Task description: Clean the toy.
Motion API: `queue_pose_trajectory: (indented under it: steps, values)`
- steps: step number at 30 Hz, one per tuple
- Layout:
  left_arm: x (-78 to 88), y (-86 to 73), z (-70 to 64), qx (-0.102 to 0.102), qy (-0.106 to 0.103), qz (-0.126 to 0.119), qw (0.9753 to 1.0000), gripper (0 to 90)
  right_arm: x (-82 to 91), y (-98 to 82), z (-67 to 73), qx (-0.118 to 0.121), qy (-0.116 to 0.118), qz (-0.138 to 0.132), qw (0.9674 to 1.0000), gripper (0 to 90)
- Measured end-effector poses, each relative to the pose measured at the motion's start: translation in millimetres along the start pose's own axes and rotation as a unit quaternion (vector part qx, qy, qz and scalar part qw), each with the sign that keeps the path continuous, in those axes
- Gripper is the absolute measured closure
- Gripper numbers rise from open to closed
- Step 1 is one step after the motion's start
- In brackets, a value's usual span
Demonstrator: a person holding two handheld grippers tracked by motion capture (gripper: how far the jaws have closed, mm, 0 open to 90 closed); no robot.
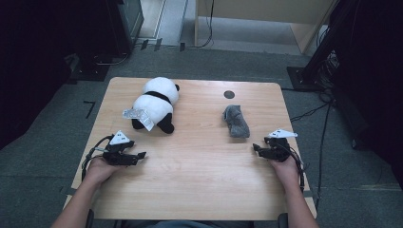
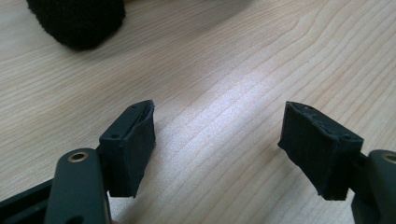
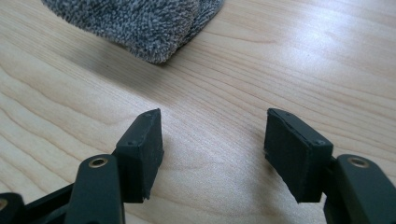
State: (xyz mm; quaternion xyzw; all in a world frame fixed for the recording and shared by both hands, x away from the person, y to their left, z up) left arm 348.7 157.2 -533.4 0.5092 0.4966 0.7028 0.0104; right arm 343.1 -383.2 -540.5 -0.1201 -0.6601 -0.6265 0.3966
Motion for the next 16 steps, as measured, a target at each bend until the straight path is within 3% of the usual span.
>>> queue_pose_trajectory:
  steps: [2, 8, 16]
  values:
    - [-1.3, -0.8, 0.1, 0.002, -0.005, -0.008, 1.0, 23.3, -0.9, -2.5, -0.2, 0.0, 0.002, -0.014, 0.9999, 34.2]
    - [-3.2, -2.3, -3.8, -0.02, 0.016, -0.007, 0.9996, 20.3, -1.3, -2.9, 0.6, -0.004, -0.005, -0.011, 0.9999, 27.8]
    - [-3.4, -2.2, -3.2, -0.016, 0.021, -0.007, 0.9996, 19.9, -1.8, -2.7, 0.2, -0.005, -0.008, -0.009, 0.9999, 24.4]
Point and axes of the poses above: each handheld gripper's, and its own axes: x roughly backward along the jaws, y roughly out of its top, z roughly to its left, the point moved 3 cm from there along -x, roughly forward along the jaws, and after that the axes turned 5 degrees about -x, right-handed, at the moved point
